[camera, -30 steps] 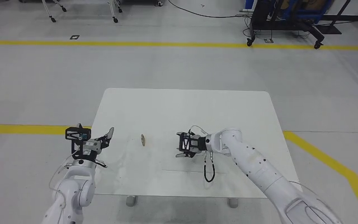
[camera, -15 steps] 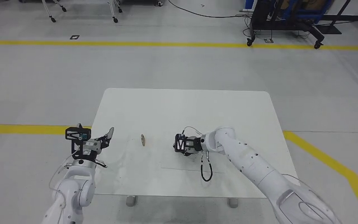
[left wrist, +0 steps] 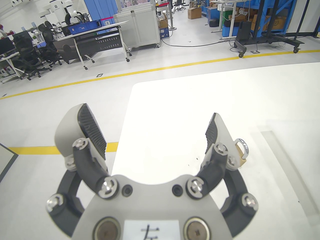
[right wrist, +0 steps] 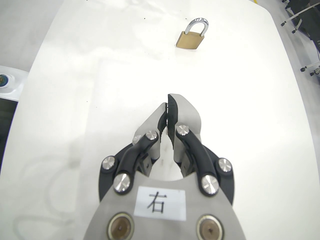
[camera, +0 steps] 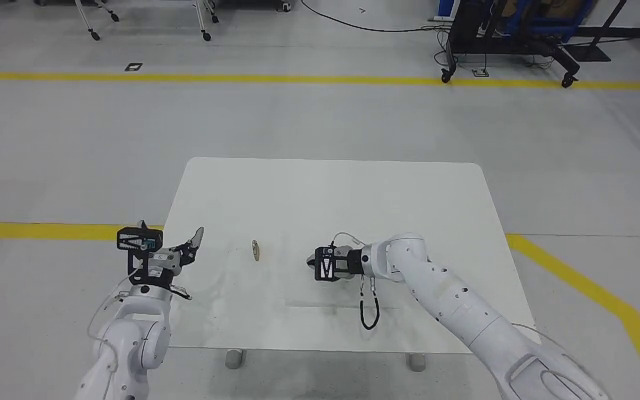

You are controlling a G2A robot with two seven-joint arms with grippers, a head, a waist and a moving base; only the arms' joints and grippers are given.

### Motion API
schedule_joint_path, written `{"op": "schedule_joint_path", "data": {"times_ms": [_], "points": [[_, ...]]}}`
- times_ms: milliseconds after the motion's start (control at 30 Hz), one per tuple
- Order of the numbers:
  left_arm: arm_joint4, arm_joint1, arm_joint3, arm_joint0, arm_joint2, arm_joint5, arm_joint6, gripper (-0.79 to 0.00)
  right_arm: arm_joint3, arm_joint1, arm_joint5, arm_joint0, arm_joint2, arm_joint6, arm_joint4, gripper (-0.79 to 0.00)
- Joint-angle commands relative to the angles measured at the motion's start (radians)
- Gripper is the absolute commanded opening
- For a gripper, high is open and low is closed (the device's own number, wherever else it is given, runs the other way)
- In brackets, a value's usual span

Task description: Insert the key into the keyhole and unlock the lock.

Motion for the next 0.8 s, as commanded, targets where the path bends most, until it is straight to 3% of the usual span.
{"op": "schedule_joint_path", "data": {"times_ms": [0, 400, 767], "points": [[0.0, 0.0, 0.0, 0.0, 0.0, 0.0, 0.0, 0.0, 0.0, 0.0, 0.0, 0.0, 0.0, 0.0, 0.0, -0.785], [0.007, 0.0, -0.004, -0.002, 0.004, -0.004, -0.002, 0.0, 0.0, 0.0, 0.0, 0.0, 0.0, 0.0, 0.0, -0.785], [0.158, 0.007, -0.153, 0.011, 0.041, -0.125, -0.122, 0.0, -0.074, 0.036, -0.039, -0.05, 0.059, -0.126, -0.013, -0.785]]}}
